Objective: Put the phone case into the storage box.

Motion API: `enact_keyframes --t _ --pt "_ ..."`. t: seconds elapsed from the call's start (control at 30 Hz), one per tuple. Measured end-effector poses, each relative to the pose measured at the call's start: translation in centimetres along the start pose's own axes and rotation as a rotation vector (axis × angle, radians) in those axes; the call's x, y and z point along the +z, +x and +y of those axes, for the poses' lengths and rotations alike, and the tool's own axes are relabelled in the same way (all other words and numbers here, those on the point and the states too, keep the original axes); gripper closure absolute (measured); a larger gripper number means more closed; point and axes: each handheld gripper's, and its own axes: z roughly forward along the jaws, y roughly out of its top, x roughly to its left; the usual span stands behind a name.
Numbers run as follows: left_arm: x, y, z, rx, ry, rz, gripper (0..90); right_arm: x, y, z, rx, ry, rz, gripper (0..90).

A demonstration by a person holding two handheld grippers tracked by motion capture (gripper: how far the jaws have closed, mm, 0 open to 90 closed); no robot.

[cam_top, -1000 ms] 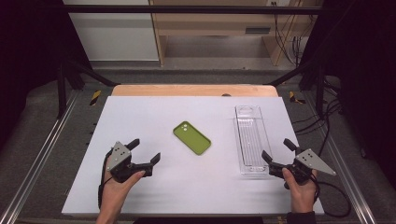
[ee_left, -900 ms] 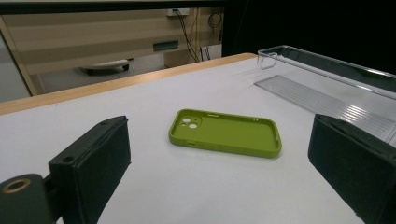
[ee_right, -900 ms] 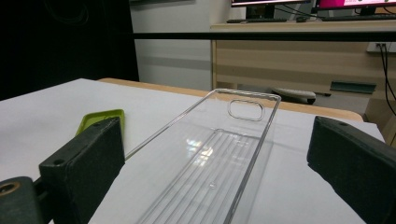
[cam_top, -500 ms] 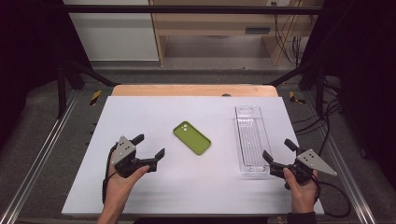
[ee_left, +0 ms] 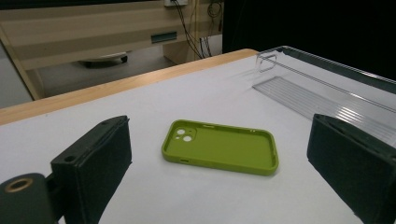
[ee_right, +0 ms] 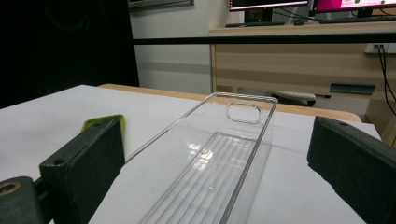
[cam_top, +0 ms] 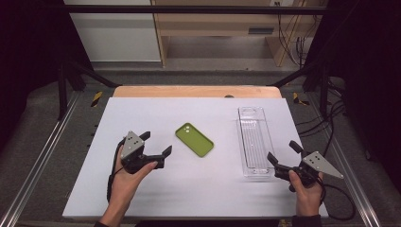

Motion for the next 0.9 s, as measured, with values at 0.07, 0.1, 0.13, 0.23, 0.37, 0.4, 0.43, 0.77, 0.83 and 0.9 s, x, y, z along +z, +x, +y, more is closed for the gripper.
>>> enact_keyframes --t 0.07,0.1,0.13,0.23,0.37,0.4,0.43,0.77,0.83,0.9 --pt "0.4 -0.4 0.3 0.008 0.007 -0.001 6.1 -0.1 -0.1 0.0 0.006 -0.006 0.002 4.2" --pt "0.8 -0.8 0.6 0.012 0.004 -0.006 6.1 -0.2 -0.1 0.0 0.016 -0.010 0.002 4.2" --pt "0.8 -0.8 0.6 0.012 0.004 -0.006 6.2 -0.2 -0.1 0.0 0.016 -0.010 0.002 4.2" --pt "1.5 -1.4 0.7 0.025 0.014 -0.009 6.6 -0.3 -0.2 0.1 0.017 -0.013 0.001 4.1" --pt "2.1 -1.6 1.0 0.035 0.025 -0.008 6.7 -0.3 -0.1 0.1 0.013 -0.012 0.003 4.1" --pt "2.3 -1.6 1.1 0.035 0.029 -0.010 6.8 -0.3 0.0 0.1 0.014 -0.012 0.003 4.1" --pt "2.4 -1.6 1.2 0.037 0.032 -0.010 6.8 -0.3 0.0 0.1 0.014 -0.010 0.005 4.1" --pt "3.3 -2.1 1.6 0.049 0.073 -0.012 9.3 -0.4 0.2 0.1 0.008 -0.010 -0.002 4.1" --pt "3.6 -2.1 1.7 0.043 0.098 -0.015 10.8 -0.5 0.2 0.2 0.009 -0.013 -0.003 4.1" --pt "4.1 -2.1 1.8 0.049 0.124 -0.015 10.8 -0.5 0.2 0.2 0.009 -0.012 -0.004 4.1"
